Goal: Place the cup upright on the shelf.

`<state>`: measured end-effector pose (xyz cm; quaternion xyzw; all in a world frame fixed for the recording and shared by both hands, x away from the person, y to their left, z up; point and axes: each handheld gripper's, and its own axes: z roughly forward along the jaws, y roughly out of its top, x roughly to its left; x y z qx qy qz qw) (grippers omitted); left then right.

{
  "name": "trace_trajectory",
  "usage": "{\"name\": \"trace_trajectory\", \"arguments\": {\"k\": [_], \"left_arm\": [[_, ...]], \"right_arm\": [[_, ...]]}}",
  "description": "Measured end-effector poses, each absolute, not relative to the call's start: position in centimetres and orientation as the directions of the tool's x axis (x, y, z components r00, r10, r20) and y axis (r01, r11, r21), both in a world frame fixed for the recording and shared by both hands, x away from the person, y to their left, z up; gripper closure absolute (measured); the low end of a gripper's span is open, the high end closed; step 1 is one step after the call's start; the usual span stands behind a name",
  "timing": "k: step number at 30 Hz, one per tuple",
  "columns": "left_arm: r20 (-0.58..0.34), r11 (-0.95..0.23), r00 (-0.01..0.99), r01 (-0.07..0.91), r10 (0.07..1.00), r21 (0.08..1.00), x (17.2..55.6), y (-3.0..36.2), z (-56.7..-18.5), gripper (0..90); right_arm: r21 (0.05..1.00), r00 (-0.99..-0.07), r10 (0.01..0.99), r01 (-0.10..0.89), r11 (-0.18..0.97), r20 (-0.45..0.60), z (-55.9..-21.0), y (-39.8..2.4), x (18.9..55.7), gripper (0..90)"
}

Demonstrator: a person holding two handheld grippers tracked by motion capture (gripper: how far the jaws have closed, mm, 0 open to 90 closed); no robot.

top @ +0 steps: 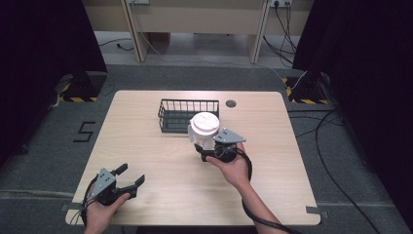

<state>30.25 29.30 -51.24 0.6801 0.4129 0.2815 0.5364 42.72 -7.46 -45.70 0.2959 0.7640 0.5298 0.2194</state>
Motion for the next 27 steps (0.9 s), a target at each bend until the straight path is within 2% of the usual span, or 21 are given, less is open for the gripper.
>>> {"name": "trace_trajectory", "arguments": {"k": [27], "left_arm": [[-0.059, -0.080, 0.496, 0.254, 0.866, 0.964, 30.2, 29.4, -51.1, 17.8]], "right_arm": [[0.950, -0.701, 0.713, 0.231, 0.211, 0.012, -43.7, -7.1, 45.1, 18.7]]}}
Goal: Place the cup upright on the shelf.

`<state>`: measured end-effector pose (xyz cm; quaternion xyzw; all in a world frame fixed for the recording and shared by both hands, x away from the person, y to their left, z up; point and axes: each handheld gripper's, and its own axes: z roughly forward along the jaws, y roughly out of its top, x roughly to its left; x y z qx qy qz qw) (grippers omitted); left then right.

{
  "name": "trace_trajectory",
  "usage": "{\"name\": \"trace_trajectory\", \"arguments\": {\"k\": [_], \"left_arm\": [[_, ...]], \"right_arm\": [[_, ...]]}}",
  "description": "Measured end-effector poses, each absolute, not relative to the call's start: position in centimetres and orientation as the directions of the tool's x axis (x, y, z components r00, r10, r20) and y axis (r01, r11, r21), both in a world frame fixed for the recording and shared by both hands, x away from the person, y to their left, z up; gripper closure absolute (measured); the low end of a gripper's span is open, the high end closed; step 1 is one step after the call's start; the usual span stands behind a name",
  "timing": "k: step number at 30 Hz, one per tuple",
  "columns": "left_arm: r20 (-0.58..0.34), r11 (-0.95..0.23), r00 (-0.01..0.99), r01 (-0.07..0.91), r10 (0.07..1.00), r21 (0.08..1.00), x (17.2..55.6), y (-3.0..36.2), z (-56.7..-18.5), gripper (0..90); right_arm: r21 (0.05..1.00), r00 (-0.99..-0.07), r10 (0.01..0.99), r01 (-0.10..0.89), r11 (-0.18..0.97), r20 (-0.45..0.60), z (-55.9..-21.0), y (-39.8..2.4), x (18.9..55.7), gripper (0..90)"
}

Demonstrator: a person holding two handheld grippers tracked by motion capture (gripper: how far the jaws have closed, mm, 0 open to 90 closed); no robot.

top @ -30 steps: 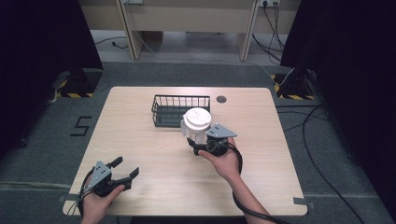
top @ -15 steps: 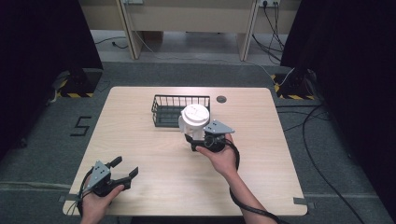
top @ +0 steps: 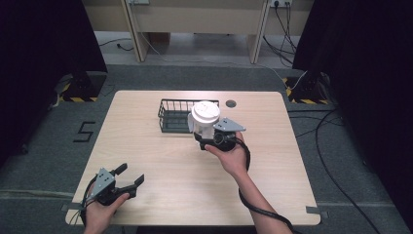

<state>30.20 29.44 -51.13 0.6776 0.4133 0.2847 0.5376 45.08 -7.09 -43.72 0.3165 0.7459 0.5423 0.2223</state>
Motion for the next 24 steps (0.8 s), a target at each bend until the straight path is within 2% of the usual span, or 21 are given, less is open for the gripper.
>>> {"name": "trace_trajectory", "arguments": {"k": [24], "left_arm": [[-0.070, -0.069, 0.497, 0.255, 0.865, 0.964, 30.2, 29.5, -51.1, 17.8]], "right_arm": [[0.954, -0.683, 0.731, 0.220, 0.204, 0.002, -41.6, -6.7, 46.9, 18.7]]}}
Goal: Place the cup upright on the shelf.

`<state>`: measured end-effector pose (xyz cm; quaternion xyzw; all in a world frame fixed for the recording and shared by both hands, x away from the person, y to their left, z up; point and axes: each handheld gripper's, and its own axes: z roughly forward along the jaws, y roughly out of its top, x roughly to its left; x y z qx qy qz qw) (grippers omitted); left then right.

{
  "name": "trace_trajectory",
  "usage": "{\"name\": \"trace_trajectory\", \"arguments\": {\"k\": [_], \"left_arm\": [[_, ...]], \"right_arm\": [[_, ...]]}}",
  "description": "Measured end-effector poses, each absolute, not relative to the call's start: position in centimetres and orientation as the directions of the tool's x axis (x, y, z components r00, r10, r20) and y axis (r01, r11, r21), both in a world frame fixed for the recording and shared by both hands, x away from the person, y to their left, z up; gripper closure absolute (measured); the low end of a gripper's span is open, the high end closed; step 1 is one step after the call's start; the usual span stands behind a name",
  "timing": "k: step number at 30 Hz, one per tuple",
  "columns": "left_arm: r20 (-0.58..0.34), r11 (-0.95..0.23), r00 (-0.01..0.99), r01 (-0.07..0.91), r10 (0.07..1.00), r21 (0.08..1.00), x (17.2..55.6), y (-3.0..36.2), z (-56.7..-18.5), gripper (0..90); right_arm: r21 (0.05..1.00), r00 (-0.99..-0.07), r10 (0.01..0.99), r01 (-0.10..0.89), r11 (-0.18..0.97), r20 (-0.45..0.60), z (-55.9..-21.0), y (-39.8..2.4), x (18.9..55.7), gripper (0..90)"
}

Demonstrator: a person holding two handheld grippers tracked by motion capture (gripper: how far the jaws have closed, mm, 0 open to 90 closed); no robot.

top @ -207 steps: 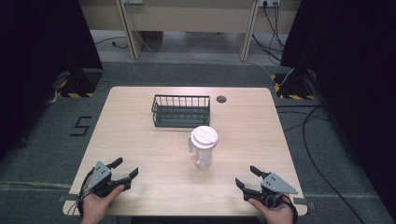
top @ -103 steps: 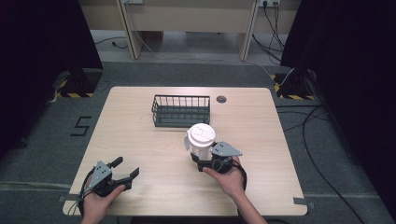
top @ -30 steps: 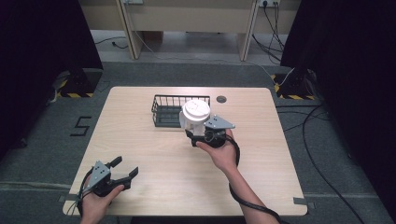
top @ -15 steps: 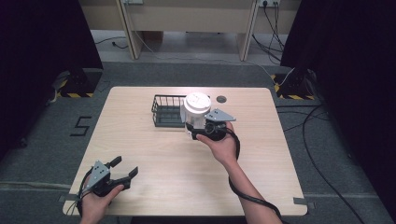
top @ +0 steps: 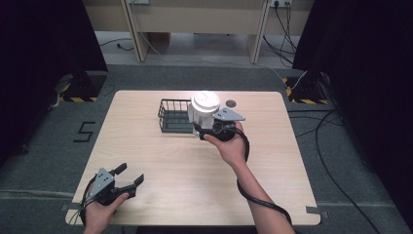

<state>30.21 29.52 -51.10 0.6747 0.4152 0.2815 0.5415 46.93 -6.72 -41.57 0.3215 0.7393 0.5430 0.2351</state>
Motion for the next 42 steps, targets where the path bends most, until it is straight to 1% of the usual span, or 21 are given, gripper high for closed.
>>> {"name": "trace_trajectory", "arguments": {"k": [13, 42], "left_arm": [[-0.071, -0.068, 0.499, 0.256, 0.864, 0.964, 30.2, 29.5, -51.1, 17.8], [-0.077, -0.064, 0.500, 0.258, 0.862, 0.964, 30.3, 29.5, -51.1, 17.7]], "right_arm": [[0.957, -0.673, 0.740, 0.218, 0.192, 0.005, -40.4, -6.4, 47.8, 18.7], [0.959, -0.652, 0.758, 0.227, 0.169, 0.021, -39.0, -5.6, 50.2, 18.7]]}}
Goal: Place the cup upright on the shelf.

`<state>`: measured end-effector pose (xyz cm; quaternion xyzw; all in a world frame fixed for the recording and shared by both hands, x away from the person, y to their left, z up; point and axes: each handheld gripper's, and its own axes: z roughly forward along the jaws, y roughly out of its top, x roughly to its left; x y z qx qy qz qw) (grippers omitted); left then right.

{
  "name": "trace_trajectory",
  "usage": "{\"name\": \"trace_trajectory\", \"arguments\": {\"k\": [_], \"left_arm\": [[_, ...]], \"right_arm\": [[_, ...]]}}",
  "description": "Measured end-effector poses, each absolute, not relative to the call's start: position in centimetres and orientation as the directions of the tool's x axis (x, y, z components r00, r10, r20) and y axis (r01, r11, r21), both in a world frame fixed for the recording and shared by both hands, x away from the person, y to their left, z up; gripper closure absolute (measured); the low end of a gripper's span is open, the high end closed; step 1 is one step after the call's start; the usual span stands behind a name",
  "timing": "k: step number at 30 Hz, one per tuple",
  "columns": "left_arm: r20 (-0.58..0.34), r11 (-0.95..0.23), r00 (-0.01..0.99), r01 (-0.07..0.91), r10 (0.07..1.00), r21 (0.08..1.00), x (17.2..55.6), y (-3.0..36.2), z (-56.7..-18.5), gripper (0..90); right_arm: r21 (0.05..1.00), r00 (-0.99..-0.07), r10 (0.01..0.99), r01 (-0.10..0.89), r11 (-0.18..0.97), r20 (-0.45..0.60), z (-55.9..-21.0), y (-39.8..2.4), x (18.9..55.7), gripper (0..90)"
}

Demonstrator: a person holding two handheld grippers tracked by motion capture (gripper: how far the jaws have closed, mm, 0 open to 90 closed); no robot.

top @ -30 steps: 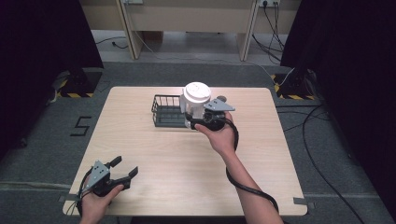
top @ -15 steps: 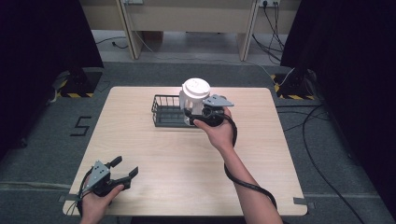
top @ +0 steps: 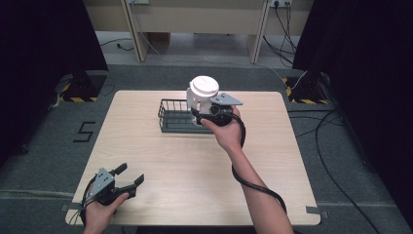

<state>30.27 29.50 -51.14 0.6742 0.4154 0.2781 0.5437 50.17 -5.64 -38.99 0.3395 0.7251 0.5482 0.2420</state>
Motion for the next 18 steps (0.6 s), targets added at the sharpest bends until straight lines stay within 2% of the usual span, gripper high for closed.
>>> {"name": "trace_trajectory", "arguments": {"k": [18], "left_arm": [[-0.078, -0.064, 0.501, 0.260, 0.862, 0.963, 30.3, 29.5, -51.2, 17.7]], "right_arm": [[0.959, -0.639, 0.768, 0.235, 0.160, 0.028, -38.5, -5.2, 51.6, 18.7]]}}
